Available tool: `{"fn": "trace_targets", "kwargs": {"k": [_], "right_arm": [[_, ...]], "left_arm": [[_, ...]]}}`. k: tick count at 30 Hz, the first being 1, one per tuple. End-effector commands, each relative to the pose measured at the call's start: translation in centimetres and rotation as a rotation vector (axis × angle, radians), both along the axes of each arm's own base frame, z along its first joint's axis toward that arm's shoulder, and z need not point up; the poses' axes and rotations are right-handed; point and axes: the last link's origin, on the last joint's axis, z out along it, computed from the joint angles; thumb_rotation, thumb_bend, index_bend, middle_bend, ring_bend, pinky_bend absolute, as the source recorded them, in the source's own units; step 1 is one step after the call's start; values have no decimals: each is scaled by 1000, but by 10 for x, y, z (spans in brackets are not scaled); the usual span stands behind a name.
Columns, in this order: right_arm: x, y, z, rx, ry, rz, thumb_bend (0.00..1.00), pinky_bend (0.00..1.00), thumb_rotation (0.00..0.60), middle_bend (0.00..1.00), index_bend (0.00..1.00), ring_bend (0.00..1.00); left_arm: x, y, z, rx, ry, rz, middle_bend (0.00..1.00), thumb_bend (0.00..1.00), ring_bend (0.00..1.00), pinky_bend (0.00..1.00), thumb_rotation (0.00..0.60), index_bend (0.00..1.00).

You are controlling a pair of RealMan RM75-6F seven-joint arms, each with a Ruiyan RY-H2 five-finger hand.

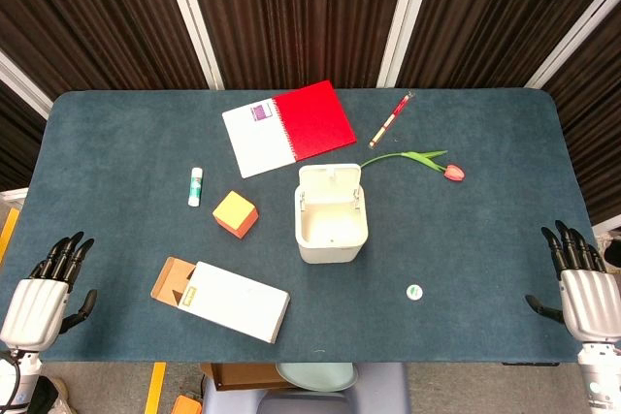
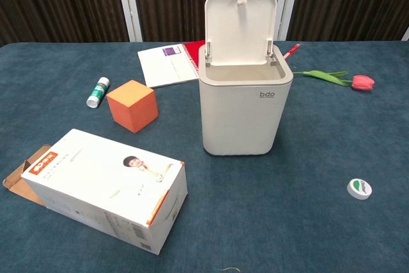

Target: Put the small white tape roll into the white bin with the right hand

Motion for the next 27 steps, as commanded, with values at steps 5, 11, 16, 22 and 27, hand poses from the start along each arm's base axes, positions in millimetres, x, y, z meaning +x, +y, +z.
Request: {"fn": "trace_targets", "kwargs": {"k": [5, 11, 16, 22, 27], "right_arm": [[0, -1, -2, 12, -19, 18, 79, 261, 600, 98, 37, 51], [3, -1, -6, 34, -49, 82, 78, 366, 600, 264, 219, 256], [6, -2, -10, 60, -79, 133, 79, 545, 600, 429, 348, 457], [20, -18, -23, 139, -76, 187, 78, 681, 600, 564, 400, 662], [36, -34, -40, 273, -56, 185, 78, 825, 600, 732, 412, 861]], "left_arm": [[-1, 1, -1, 2, 3, 2, 0, 425, 55, 302, 600, 0], [-2, 2, -1, -1, 8, 7, 0, 424, 55, 301, 600, 0], [-2, 1, 2, 6, -2, 13, 0, 424, 59, 302, 600, 0], [-1, -1, 6, 13, -20, 3, 1, 422, 71, 302, 600, 0], [-3, 0, 7, 7, -32, 17, 7, 423, 82, 303, 600, 0]]}}
